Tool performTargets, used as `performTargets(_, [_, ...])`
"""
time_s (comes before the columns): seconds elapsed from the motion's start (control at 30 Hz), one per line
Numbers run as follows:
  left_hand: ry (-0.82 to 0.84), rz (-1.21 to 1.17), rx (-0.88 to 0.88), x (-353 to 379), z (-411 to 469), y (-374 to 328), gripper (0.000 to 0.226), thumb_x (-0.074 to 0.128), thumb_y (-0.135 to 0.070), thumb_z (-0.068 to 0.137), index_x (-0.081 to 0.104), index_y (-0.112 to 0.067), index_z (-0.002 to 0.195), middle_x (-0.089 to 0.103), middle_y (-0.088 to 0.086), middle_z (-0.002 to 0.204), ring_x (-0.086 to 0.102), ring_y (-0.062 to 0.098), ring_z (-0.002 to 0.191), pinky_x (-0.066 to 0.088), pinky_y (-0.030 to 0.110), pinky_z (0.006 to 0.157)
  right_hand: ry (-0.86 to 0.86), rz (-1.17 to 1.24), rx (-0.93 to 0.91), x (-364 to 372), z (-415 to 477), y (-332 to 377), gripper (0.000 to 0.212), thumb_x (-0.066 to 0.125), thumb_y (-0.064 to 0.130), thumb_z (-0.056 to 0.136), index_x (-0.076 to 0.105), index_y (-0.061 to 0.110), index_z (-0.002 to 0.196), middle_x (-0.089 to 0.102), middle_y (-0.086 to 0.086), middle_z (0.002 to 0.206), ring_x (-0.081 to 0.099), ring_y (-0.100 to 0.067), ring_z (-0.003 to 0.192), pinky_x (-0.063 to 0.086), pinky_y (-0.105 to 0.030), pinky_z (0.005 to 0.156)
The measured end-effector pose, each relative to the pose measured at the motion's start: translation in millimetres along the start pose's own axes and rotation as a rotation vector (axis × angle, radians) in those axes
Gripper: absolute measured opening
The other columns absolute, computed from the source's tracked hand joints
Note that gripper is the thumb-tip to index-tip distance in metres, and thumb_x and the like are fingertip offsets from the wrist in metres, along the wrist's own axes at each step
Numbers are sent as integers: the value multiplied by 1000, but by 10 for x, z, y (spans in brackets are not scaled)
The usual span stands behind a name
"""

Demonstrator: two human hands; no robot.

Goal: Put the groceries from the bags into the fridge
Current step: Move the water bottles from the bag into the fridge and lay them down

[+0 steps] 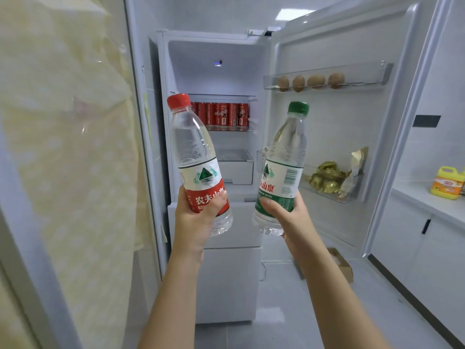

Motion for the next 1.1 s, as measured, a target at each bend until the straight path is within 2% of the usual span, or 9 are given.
performTargets(0.13, [-32,9,-19,25,32,131,51,80,-31,59,59,-32,106,71,-18,87,68,2,80,53,19,68,15,-7,37,-65,47,-182,54,76,22,73,55,24,122,71,1,110,67,-18,104,54,-33,88])
performTargets(0.23, [-45,15,-35,53,91,228,59,82,-39,52,59,-32,106,71,-17,88,69,3,82,54,20,68,24,5,71,-95,125,-318,56,78,22,74,54,24,124,71,1,111,67,-18,105,54,-36,91])
performTargets(0.3, [-54,25,-41,58,146,294,62,81,-42,49,59,-32,106,71,-17,88,69,4,81,54,19,67,26,16,83,-112,198,-393,58,78,23,73,53,23,125,70,1,112,67,-18,105,55,-32,87])
performTargets(0.4, [-64,45,-44,47,257,420,52,80,-31,59,59,-33,107,71,-18,89,69,3,82,53,18,66,21,30,89,-128,335,-490,60,78,23,72,53,22,126,70,1,113,67,-16,104,55,-26,80])
performTargets(0.57, [-80,48,-75,-10,507,682,49,77,-30,61,58,-34,105,71,-20,88,69,0,82,53,15,65,16,27,109,-120,597,-710,66,83,24,69,52,23,127,70,2,114,67,-15,105,55,-28,83])
performTargets(0.73, [-64,41,-104,-59,939,989,46,76,-30,61,57,-35,103,71,-23,85,68,-2,79,53,14,64,-3,3,125,-65,988,-998,59,79,20,75,52,22,127,70,2,114,67,-15,106,53,-29,86])
performTargets(0.87, [-37,44,-134,-77,1401,1207,47,77,-32,60,57,-36,103,71,-21,88,68,0,81,53,20,69,-26,-30,140,31,1404,-1194,50,74,11,83,52,22,127,69,0,116,66,-17,107,54,-31,88])
performTargets(1.03, [-15,48,-154,-172,2030,1438,64,80,-47,46,58,-37,105,71,-18,93,69,4,86,54,20,70,-63,-46,133,194,1940,-1391,43,73,5,83,56,22,119,72,-1,108,70,-15,97,55,-23,76])
performTargets(1.1, [-3,52,-162,-229,2260,1535,62,81,-44,46,58,-37,103,71,-20,90,69,2,83,53,19,68,-79,-52,132,267,2145,-1491,42,74,7,82,57,25,116,72,2,107,69,-15,99,55,-26,80])
Point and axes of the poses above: each hand's wrist, its own z-axis towards the middle knuckle, its own x-axis out of the palm, y = z × x, the point moved 9 cm from there along z, towards the middle knuckle
